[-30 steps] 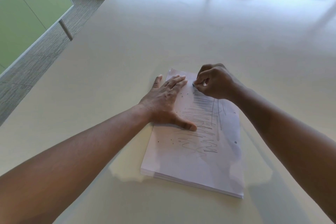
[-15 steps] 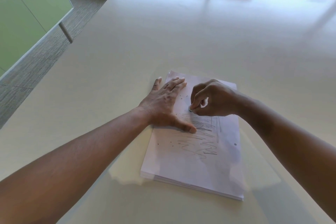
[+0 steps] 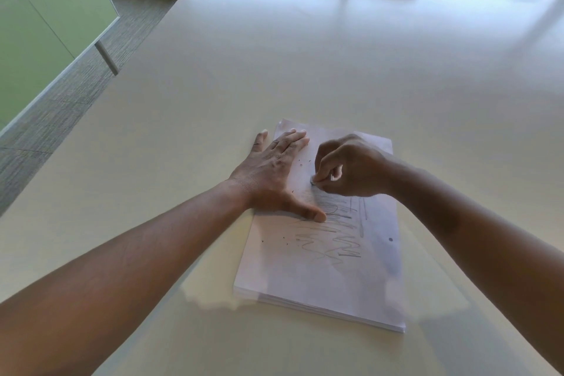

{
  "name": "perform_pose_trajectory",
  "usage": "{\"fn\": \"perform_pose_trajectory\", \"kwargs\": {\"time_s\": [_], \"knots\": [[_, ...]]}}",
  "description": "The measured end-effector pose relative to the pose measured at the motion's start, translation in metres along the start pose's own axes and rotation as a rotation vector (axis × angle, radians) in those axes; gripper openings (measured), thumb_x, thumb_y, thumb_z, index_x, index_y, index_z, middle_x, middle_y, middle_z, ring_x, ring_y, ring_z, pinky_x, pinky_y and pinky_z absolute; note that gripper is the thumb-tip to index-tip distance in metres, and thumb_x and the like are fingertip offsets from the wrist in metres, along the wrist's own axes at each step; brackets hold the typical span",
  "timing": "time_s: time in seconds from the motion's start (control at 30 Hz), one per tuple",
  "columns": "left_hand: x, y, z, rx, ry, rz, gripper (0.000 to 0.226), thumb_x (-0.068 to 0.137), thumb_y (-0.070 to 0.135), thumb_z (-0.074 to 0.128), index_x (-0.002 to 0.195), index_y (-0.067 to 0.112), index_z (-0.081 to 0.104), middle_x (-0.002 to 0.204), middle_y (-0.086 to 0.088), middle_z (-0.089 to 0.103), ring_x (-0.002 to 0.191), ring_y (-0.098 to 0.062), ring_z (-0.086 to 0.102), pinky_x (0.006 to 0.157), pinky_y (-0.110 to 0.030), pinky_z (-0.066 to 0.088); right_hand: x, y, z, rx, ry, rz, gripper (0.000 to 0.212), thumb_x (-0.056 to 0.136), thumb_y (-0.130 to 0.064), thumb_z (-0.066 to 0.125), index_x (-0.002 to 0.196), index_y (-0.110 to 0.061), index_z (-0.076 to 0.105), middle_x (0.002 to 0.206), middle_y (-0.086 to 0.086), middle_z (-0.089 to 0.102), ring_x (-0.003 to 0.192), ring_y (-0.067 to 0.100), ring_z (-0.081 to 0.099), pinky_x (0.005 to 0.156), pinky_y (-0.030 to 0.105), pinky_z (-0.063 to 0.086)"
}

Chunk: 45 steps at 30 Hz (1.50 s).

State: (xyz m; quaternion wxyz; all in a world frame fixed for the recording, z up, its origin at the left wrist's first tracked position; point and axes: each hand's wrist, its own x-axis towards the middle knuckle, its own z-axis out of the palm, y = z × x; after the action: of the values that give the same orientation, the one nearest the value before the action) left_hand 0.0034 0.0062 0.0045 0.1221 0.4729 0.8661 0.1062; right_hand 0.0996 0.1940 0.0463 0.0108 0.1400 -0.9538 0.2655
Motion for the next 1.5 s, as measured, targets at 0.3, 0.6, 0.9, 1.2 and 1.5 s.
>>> {"fn": "perform_pose_trajectory", "kwargs": {"time_s": [0.3,0.6,0.9,1.2,1.5], "knots": [[0.0,0.001,0.0,-0.001,-0.005,0.0,0.162,0.038,0.11,0.041,0.165,0.017,0.004,0.173,0.008,-0.001,0.156,-0.002,-0.011,0.125,-0.052,-0.015,0.001,-0.009,0.0,-0.028,-0.019,0.032,0.005,0.078,-0.015,0.079,0.077,-0.02,0.08,0.077,-0.006,0.069,0.062,-0.004,0.057,0.063,0.008,0.044],[-0.001,-0.001,0.001,0.011,-0.022,0.012,0.163,0.038,0.113,0.035,0.165,0.018,0.0,0.173,0.008,-0.005,0.155,-0.002,-0.016,0.125,-0.054,-0.013,0.002,-0.016,0.006,-0.048,0.032,0.129,0.009,0.083,-0.007,0.075,0.083,-0.014,0.08,0.087,-0.003,0.066,0.065,-0.01,0.048,0.065,-0.001,0.034],[-0.001,-0.001,0.0,0.018,-0.028,0.046,0.151,0.048,0.109,0.043,0.165,0.024,-0.002,0.173,0.007,-0.007,0.155,-0.003,-0.018,0.124,-0.055,-0.013,0.006,-0.024,0.005,-0.117,-0.036,0.165,0.011,0.085,-0.008,0.071,0.088,-0.015,0.079,0.084,-0.016,0.051,0.077,0.008,0.052,0.071,0.016,0.039],[-0.014,0.008,-0.004,-0.014,0.012,0.012,0.15,0.047,0.108,0.041,0.165,0.023,0.005,0.173,0.008,0.005,0.156,-0.001,-0.007,0.125,-0.055,-0.011,0.007,-0.023,0.005,-0.118,-0.035,0.157,0.011,0.084,-0.008,0.071,0.086,-0.017,0.079,0.083,-0.017,0.052,0.075,0.006,0.052,0.071,0.019,0.044],[-0.048,0.028,0.002,-0.098,0.059,-0.062,0.146,0.049,0.108,0.042,0.165,0.028,0.001,0.172,0.015,0.001,0.155,0.003,-0.009,0.127,-0.053,-0.01,0.005,-0.022,0.007,-0.073,-0.015,0.192,0.014,0.084,-0.01,0.069,0.084,-0.021,0.078,0.086,-0.017,0.056,0.079,0.011,0.058,0.072,0.035,0.056]]}}
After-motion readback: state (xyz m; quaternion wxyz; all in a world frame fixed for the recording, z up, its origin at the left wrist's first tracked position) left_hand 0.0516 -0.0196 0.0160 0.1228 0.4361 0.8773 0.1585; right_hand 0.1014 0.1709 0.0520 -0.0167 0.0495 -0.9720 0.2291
